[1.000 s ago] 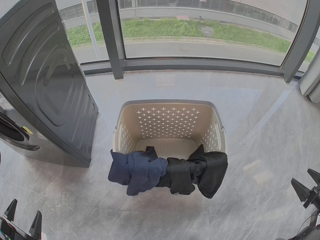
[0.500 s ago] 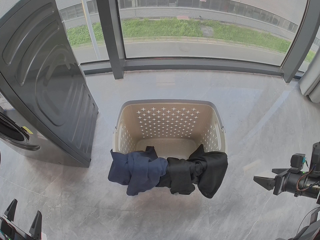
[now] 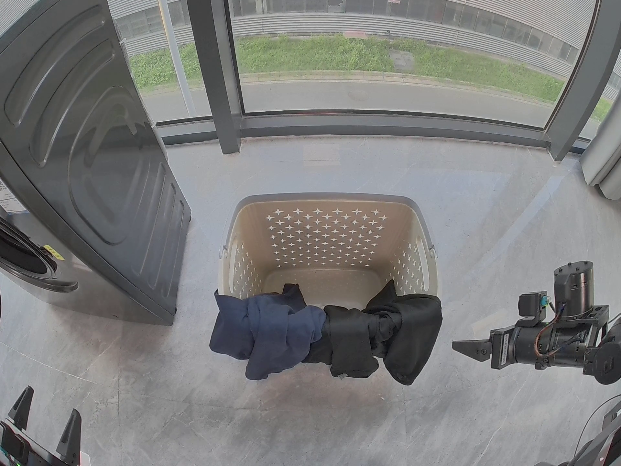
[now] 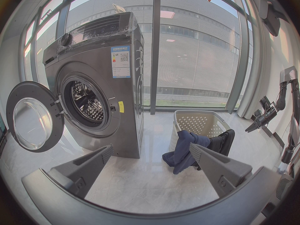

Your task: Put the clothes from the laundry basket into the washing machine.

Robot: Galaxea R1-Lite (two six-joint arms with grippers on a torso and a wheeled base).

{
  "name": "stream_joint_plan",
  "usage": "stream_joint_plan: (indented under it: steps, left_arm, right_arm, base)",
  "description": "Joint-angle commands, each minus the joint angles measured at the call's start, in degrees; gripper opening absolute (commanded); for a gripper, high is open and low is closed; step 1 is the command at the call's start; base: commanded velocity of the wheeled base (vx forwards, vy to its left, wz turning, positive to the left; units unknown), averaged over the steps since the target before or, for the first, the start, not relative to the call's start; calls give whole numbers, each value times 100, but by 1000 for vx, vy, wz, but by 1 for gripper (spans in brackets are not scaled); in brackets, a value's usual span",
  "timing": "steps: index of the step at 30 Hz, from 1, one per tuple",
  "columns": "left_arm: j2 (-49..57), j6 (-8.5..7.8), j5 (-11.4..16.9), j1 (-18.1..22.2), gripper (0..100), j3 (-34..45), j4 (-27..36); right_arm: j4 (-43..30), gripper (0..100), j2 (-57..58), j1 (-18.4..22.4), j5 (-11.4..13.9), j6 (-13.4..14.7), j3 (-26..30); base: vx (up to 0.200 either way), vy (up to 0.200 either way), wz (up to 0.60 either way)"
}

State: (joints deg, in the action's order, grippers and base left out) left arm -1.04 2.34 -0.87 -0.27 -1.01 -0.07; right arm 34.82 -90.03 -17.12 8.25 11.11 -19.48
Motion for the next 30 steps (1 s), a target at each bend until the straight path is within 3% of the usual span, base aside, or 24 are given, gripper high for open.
stream_joint_plan:
  steps: [1, 3, 7, 9, 24, 30]
  left_arm:
    - [60, 3, -1, 0, 100, 92, -1]
    - [60, 3, -1, 0, 100, 92, -1]
    - [60, 3, -1, 0, 100, 92, -1]
    - [60, 3, -1, 0, 100, 92, -1]
    - [60, 3, -1, 0, 100, 92, -1]
    - [60, 3, -1, 0, 100, 92, -1]
  right_arm:
    - [148, 100, -437, -125, 1, -3, -161]
    - [289, 100, -604, -196, -43, -3, -223]
    - [614, 100, -1096, -538, -421, 67, -346]
    - [737, 100, -1254, -609, -491, 137, -407]
    - [1097, 100, -2335, -697, -579, 252, -1040]
    - [1616, 100, -2739, -697, -676, 304, -1190]
  base:
    - [0, 0, 0]
    - [0, 0, 0]
    - [0, 0, 0]
    - [0, 0, 0]
    - [0, 0, 0]
    - [0, 0, 0]
